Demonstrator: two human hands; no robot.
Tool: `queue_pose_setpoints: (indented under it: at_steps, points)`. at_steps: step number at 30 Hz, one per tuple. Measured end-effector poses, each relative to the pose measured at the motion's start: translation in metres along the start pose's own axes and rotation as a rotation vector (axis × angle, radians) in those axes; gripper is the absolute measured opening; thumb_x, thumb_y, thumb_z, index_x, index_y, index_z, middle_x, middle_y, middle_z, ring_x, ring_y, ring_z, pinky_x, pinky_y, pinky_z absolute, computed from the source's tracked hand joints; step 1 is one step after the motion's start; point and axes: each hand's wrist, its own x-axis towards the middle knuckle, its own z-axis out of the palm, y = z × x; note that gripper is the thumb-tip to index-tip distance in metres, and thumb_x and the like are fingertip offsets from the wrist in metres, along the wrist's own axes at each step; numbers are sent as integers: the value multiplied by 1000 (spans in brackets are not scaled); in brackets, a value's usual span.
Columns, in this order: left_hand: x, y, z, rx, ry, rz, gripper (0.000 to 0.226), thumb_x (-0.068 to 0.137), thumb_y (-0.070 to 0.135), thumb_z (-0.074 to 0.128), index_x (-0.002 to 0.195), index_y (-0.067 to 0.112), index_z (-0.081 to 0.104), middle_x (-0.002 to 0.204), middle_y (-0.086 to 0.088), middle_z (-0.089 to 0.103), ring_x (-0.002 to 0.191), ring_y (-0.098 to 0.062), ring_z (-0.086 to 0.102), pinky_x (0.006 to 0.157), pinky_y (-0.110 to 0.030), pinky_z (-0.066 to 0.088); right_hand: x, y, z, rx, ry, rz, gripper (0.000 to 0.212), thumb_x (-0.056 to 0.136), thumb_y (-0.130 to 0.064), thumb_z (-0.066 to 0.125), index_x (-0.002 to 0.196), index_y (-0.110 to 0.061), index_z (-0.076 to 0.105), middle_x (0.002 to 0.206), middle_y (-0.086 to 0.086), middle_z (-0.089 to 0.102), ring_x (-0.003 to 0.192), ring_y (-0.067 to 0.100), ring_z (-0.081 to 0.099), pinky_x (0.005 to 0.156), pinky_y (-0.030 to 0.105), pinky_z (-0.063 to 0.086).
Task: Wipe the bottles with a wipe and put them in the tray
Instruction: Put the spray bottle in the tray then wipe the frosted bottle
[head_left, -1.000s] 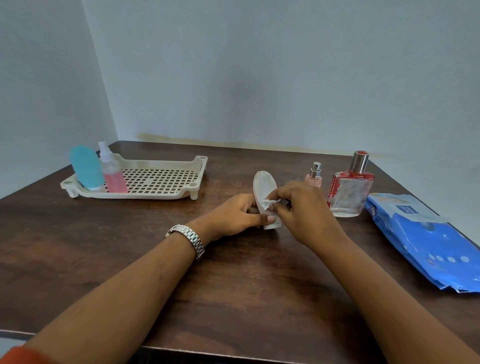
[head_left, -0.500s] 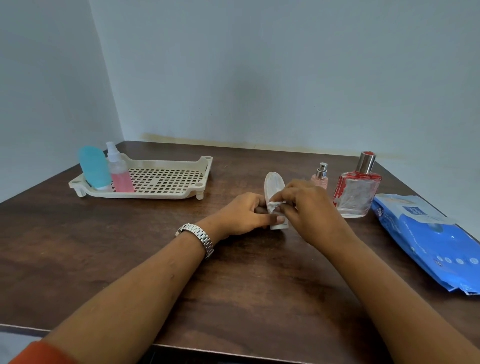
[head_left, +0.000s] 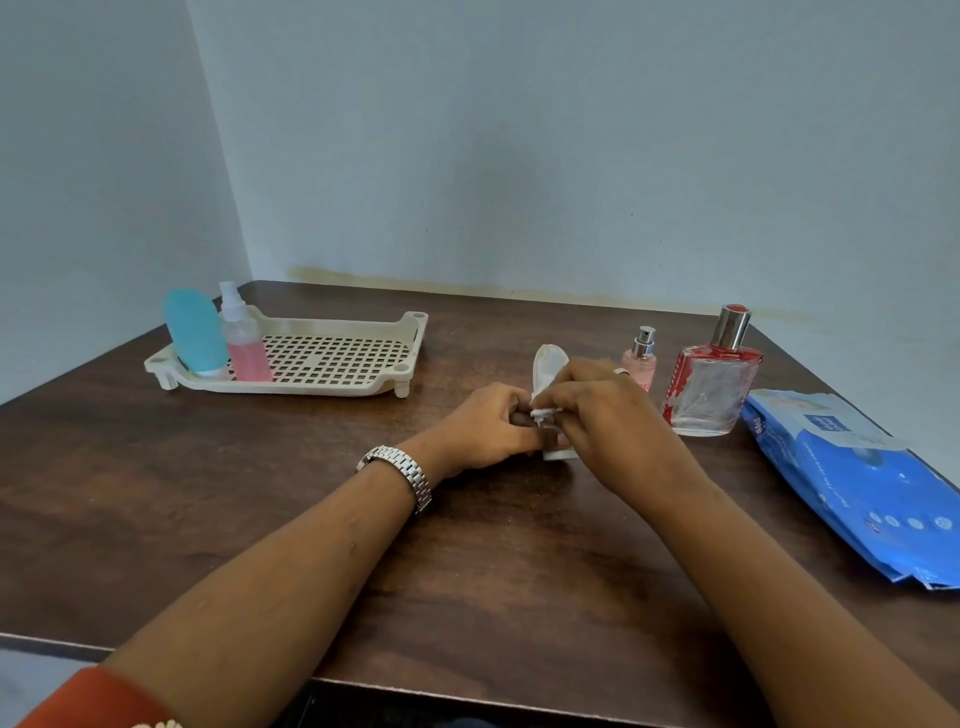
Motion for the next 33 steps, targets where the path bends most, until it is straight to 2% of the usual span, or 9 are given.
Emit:
queue_pose_setpoints:
  at_steps: [5,8,11,12,17,20,24,28,33]
  points:
    - [1,-2,1,-37,10,0,23,81,26,75,91,6,70,78,-12,68,67,-25,57,72,-35,45,5,2,-2,24,25,35,25,74,0,70,97,-11,73,94,3,61,87,20,56,72,32,48]
    - [2,-2,2,-34,15,16,22,81,23,76,97,9,71,85,-6,74,72,-17,65,75,-30,51,12,3,0,-6,86,64,29,70,3,72,97,-8,72,98,7,61,88,21,58,73,28,46]
    - [1,-2,2,-27,49,19,6,82,14,74,79,14,68,67,6,68,59,-3,59,62,-18,45,12,-1,3,14,51,13,27,74,3,69,99,-6,72,101,7,60,94,24,56,76,27,45]
    - [2,-4,2,-22,63,21,15,82,13,73,71,15,63,58,10,62,51,-1,53,56,-14,40,9,-3,3,14,26,-10,24,77,1,66,99,-7,73,102,6,59,95,24,54,75,28,46]
    - [2,-4,3,-25,54,22,25,81,21,75,64,15,57,56,2,51,50,-7,41,54,-22,34,-1,-3,-1,27,-53,10,22,86,-4,58,102,-11,73,99,4,59,92,21,51,76,35,48]
    - [2,-4,2,-62,29,16,20,78,30,78,81,11,71,68,-11,65,61,-17,56,65,-30,44,2,5,0,38,8,73,24,82,0,62,98,-12,74,95,3,61,89,21,55,76,34,48]
    - [3,-6,0,-71,-10,-4,33,79,28,77,105,9,71,95,-6,75,92,-22,70,94,-42,52,7,10,3,90,144,172,23,82,0,61,94,-14,73,97,2,64,90,14,54,73,18,35]
    - [2,-5,-4,-125,-58,-18,27,83,19,74,107,7,70,93,-3,75,90,-15,71,88,-27,52,4,7,3,125,130,156,23,80,2,62,90,-15,74,94,1,66,81,6,50,69,4,32]
    - [4,-8,-9,-186,-141,-50,31,86,11,68,117,6,64,114,-9,70,108,-19,66,100,-31,48,0,18,1,154,86,205,21,79,0,66,91,-17,74,93,-2,66,78,1,49,66,3,33]
